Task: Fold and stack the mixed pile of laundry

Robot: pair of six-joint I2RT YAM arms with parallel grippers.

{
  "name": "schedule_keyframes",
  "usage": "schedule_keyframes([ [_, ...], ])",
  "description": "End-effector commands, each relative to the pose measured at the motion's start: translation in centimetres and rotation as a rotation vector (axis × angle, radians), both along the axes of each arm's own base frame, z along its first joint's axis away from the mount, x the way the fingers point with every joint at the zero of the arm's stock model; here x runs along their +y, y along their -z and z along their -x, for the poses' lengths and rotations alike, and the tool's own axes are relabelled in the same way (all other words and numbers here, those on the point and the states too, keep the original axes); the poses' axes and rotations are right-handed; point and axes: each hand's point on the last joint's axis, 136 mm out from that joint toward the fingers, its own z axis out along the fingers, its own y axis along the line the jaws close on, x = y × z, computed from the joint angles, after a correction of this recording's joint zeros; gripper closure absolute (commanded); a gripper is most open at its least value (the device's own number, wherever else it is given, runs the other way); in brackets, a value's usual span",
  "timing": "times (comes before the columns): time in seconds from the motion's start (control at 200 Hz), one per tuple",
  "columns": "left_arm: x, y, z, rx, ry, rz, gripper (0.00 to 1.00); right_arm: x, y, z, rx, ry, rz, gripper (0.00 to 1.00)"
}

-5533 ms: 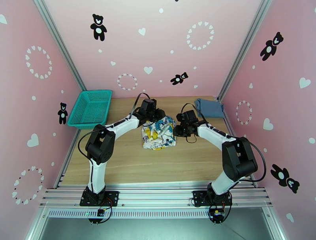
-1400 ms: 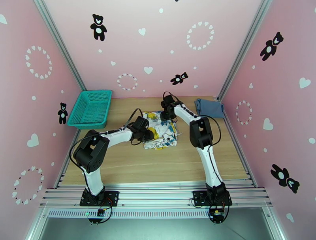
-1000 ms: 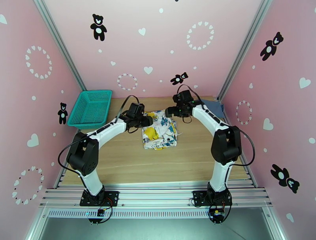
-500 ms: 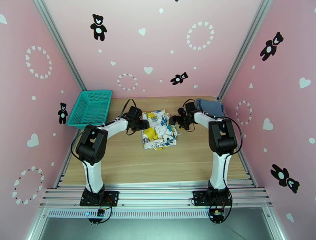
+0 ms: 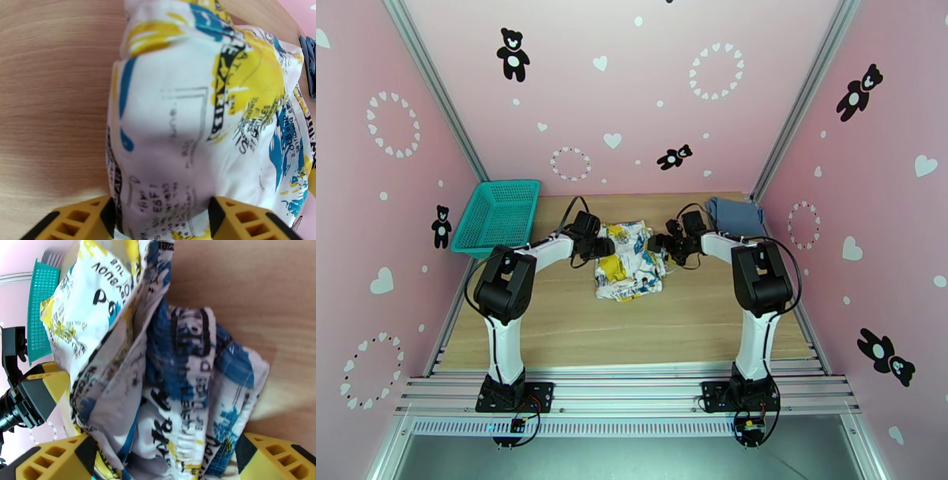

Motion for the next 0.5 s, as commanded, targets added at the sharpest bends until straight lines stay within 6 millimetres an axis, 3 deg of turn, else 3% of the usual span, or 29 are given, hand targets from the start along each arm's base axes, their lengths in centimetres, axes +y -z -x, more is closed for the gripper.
schedule_keyframes([
  [0.0, -0.4, -0.4, -0.7, -0.01, 0.004, 0.033, 0.34, -0.3, -2.7, 1.2, 0.013, 0.006, -0.064, 0.01],
  [0.095, -0.5, -0.4, -0.8, -0.01, 0.002, 0.037, 0.34, 0.0, -3.3, 1.4, 0.018, -0.007, -0.098, 0.01],
  [0.29, -0.6, -0.2, -0.7, -0.007, 0.002, 0.044, 0.35, 0.3, -2.4, 1.9, 0.04, 0.01, -0.121, 0.01],
  [0.496, -0.7, 0.2, -0.6, 0.003, 0.007, 0.045, 0.35, 1.4, -0.3, 2.7, 0.035, -0.076, 0.13, 0.01],
])
